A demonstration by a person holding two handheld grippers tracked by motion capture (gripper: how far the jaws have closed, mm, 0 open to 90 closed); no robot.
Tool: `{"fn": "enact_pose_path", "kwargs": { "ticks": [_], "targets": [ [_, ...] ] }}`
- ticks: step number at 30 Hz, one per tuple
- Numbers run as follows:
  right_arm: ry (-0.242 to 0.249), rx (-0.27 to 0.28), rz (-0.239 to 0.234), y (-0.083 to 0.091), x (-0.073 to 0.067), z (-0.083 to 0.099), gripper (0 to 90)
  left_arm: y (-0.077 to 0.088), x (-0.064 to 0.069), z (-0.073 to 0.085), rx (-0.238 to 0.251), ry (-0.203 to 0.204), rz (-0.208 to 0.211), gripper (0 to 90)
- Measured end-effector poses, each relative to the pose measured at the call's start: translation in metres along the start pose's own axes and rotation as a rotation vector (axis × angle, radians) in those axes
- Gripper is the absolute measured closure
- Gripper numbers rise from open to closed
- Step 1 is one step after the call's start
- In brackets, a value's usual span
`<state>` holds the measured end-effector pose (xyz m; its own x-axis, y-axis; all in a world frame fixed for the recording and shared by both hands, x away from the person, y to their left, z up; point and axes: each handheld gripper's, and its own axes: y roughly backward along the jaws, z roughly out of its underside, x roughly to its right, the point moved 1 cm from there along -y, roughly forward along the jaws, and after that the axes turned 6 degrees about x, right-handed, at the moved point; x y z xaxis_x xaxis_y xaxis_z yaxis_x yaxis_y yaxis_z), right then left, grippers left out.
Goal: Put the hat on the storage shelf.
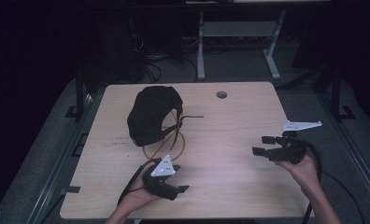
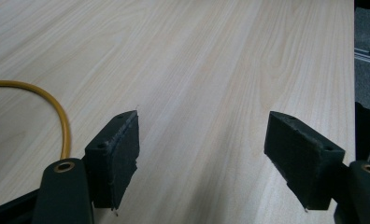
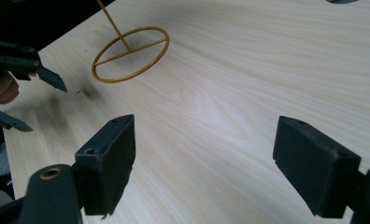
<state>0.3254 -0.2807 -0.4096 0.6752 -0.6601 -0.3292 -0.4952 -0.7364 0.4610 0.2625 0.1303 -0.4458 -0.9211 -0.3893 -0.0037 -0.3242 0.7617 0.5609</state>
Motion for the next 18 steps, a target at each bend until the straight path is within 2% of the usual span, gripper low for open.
{"fn": "enact_pose_path", "kwargs": {
  "ticks": [10, 14, 18],
  "targets": [
    [-0.016, -0.008, 0.003, 0.008, -0.001, 0.024, 20.0, -0.001, 0.0, 0.0, 0.003, 0.008, 0.001, 26.6],
    [-0.01, 0.007, 0.001, 0.012, -0.002, 0.028, 20.0, -0.001, 0.0, 0.001, -0.002, 0.004, 0.002, 26.6],
    [0.003, -0.007, 0.008, 0.015, -0.004, 0.035, 19.6, -0.001, 0.0, 0.0, -0.003, 0.004, 0.002, 26.6]
  ]
}}
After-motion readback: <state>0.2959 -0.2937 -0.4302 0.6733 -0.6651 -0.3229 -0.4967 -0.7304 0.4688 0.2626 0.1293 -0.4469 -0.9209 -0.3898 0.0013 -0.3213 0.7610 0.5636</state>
